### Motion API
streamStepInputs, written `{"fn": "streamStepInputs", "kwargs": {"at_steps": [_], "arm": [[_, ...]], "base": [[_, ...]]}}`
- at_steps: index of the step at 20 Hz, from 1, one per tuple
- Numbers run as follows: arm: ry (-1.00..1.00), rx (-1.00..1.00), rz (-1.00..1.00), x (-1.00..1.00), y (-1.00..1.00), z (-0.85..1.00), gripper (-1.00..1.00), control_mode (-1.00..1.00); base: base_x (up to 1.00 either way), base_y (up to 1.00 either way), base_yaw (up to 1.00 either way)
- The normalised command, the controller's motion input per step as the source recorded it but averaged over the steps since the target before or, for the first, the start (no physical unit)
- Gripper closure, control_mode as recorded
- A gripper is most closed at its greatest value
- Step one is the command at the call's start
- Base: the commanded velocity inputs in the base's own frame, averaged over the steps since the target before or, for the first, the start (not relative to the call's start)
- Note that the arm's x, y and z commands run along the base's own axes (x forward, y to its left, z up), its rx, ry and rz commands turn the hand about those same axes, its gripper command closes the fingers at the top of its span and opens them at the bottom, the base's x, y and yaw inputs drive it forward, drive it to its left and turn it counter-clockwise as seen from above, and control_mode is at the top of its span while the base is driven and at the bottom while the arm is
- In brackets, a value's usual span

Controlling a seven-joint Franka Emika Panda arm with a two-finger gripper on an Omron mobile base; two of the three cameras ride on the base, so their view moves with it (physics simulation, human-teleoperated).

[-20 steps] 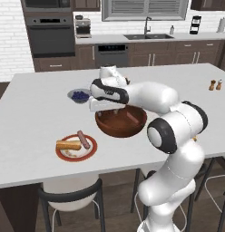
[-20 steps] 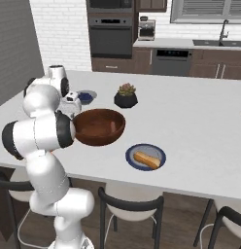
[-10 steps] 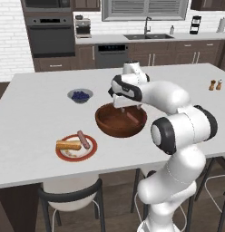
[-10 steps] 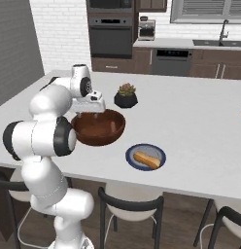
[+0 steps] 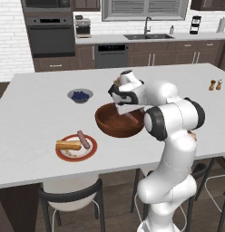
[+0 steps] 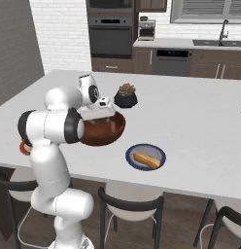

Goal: Place one bun and one sausage from the bowl on each plate.

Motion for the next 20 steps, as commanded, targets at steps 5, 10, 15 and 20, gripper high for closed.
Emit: {"fn": "streamStepInputs", "kwargs": {"at_steps": [5, 10, 15, 20], "arm": [[-0.11, 0.0, 0.0, 0.78, 0.06, -0.48, -1.0, -1.0], [-0.05, -0.05, 0.0, 0.05, -0.43, -0.71, -1.0, -1.0], [0.02, -0.01, 0.0, 0.12, -0.19, -0.58, -1.0, -1.0], [-0.05, 0.0, 0.0, 0.29, 0.0, -0.38, -1.0, -1.0]], "base": [[0.0, 0.0, 0.0], [0.0, 0.0, 0.0], [0.0, 0.0, 0.0], [0.0, 0.0, 0.0]]}}
